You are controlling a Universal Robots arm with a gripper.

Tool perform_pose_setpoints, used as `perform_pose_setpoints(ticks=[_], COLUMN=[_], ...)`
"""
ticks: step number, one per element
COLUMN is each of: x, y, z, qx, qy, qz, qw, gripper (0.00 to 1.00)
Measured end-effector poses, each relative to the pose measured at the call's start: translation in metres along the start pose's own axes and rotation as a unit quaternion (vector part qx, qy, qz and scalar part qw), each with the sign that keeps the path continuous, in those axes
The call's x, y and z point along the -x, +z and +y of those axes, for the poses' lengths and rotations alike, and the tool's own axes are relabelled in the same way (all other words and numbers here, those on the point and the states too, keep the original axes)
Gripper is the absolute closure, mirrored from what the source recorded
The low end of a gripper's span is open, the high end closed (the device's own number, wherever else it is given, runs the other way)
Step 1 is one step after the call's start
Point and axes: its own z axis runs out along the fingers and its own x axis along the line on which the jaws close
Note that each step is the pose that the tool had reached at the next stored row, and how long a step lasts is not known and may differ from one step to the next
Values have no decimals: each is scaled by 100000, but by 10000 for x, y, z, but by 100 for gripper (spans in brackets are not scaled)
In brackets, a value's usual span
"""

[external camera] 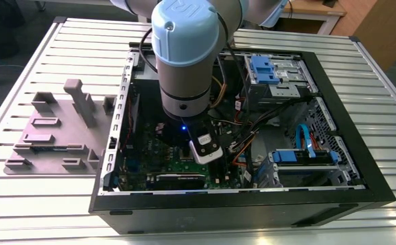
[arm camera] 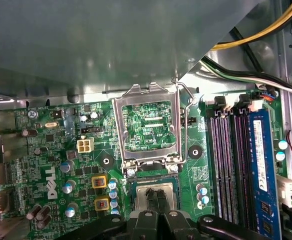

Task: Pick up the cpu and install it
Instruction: 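Place the cpu into insertion slot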

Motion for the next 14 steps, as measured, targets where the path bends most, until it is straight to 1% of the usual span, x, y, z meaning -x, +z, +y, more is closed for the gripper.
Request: perform_pose_setpoints(ticks=[3,5,7,8,14], x=[0,3,4,6,16], y=[-4,-28,-79,-101,-305], z=[1,4,2,3,7], qx=[30,114,14,40,22], qy=[-1,3,0,2,1], qz=[-16,-50,-7,-20,-11], qw=[100000,100000,100000,100000,100000], gripper=[89,89,89,89,89])
